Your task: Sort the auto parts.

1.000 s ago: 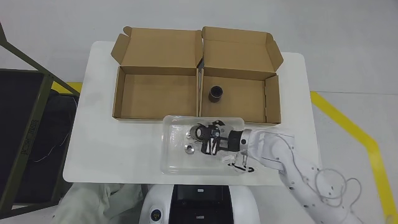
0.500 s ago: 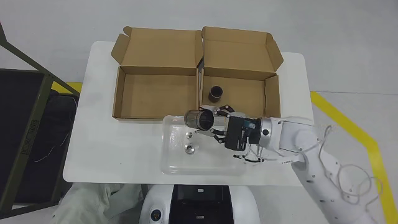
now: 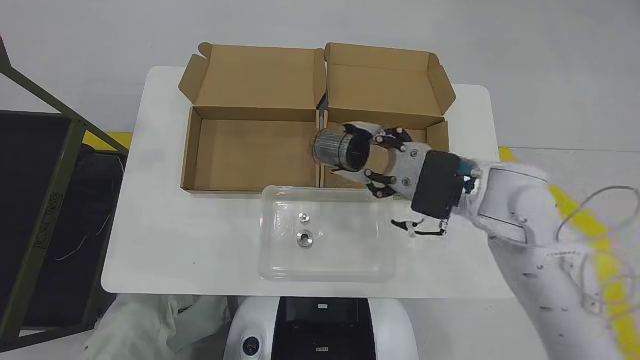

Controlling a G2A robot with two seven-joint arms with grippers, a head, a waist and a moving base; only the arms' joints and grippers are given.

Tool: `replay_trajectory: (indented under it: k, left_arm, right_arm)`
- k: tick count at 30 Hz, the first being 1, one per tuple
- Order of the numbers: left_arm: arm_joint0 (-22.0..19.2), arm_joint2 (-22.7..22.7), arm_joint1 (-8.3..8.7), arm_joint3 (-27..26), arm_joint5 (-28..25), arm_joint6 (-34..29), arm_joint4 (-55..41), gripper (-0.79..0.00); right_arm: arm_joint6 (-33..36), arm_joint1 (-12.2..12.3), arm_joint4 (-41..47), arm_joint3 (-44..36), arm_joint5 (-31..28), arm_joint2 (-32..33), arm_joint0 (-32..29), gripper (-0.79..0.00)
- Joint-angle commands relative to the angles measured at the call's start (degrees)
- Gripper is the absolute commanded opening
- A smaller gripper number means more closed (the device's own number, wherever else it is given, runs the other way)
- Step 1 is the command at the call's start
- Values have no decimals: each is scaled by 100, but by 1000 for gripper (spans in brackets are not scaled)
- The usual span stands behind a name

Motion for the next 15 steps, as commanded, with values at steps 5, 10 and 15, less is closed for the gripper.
replay_trajectory:
  k: [5, 10, 15]
  left_arm:
    - [0, 0, 0, 0, 0, 0, 0, 0]
    - [0, 0, 0, 0, 0, 0, 0, 0]
    - [0, 0, 0, 0, 0, 0, 0, 0]
  right_arm:
    - [-55, 3, 527, 103, -76, 222, 348, -785]
    - [-170, 19, 771, 152, -187, 427, 501, -785]
    - [-216, 32, 773, 95, -122, 543, 451, -785]
